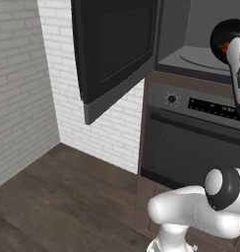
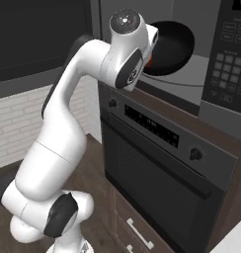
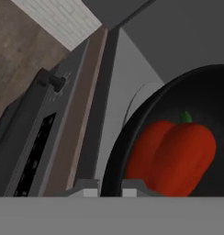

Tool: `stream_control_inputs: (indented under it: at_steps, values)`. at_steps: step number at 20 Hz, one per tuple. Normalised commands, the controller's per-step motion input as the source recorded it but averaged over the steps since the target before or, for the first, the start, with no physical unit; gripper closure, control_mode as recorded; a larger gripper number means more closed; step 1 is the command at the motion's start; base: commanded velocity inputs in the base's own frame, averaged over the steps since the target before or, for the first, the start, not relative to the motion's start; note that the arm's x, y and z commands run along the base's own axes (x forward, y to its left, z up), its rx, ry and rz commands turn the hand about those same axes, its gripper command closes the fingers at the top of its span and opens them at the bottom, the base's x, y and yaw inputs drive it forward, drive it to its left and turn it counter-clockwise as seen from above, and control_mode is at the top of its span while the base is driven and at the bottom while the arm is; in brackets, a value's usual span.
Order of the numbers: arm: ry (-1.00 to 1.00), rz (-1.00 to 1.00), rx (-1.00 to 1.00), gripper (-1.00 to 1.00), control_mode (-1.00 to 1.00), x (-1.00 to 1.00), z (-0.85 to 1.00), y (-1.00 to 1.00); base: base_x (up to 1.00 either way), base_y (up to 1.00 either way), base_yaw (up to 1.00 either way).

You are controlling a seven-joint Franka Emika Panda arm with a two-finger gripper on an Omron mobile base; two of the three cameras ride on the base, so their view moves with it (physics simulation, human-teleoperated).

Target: Pick the bell pepper from the sink and place it in the bowl. Then pick the bowl and place it in the microwave. Then close the microwave door and press the start button.

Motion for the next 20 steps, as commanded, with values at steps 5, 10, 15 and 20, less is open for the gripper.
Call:
stream_control_inputs:
  at_steps: [5,10,15,20]
  values:
    - [0.0,0.01,0.05,1.0,-1.0,0.37,-0.24,-0.22,0.0,0.0,0.0]
    - [0.0,0.0,0.02,1.0,-1.0,0.23,-0.19,-0.22,0.0,0.0,0.0]
    - [0.0,0.0,0.01,1.0,-1.0,0.31,-0.16,-0.16,0.0,0.0,0.0]
    - [0.0,0.0,0.0,1.0,-1.0,0.41,-0.08,-0.07,0.0,0.0,0.0]
